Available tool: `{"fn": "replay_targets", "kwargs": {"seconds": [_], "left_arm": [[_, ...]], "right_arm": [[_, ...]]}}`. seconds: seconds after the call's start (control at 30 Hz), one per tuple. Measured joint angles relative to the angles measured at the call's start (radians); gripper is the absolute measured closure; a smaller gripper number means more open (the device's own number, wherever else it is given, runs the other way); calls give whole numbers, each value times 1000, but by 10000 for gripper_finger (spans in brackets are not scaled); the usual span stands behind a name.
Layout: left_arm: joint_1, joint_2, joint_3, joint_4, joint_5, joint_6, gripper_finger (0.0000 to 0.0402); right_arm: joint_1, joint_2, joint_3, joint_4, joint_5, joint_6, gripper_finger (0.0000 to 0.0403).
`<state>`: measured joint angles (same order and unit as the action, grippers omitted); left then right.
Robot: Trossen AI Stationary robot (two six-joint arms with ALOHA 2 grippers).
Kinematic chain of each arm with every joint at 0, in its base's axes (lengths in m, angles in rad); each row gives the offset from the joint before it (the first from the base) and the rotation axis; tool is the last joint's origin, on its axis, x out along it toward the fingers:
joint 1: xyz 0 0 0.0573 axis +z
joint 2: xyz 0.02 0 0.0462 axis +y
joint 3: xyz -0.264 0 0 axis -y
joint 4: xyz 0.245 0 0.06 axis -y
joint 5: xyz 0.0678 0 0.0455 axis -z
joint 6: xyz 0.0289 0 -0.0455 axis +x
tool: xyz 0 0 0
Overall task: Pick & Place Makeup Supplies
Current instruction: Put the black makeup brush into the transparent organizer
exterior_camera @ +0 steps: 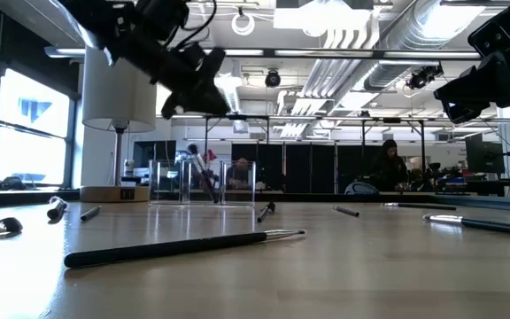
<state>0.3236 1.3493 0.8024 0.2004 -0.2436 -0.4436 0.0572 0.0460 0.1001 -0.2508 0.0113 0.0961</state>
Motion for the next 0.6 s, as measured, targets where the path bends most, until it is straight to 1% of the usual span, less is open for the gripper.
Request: {"fn": "replay_targets", "kwargs": {"seconds": [0.07,0.2,0.3,0.37,0.43,0.5,0.6], "left_arm": [[-21,-4,58,-31,-11,-6,328],[-93,-3,182,-154,-128,21,336],[-168,-3,279,-255,-213,28,357],[-220,-3,329,-328,-250,20,381],[-269,2,363,-373,-285,-8,396],[-318,21,390,-402,-310,-62,394],[-383,24,393,-481,-296,-169,399]], "right_arm": [[0,0,0,0,0,0,402],[0,0,0,0,0,0,402],[0,0,0,0,0,0,402],[0,0,0,0,0,0,402],[0,0,0,0,0,0,402],[0,0,0,0,0,0,402],[0,0,0,0,0,0,402]]}}
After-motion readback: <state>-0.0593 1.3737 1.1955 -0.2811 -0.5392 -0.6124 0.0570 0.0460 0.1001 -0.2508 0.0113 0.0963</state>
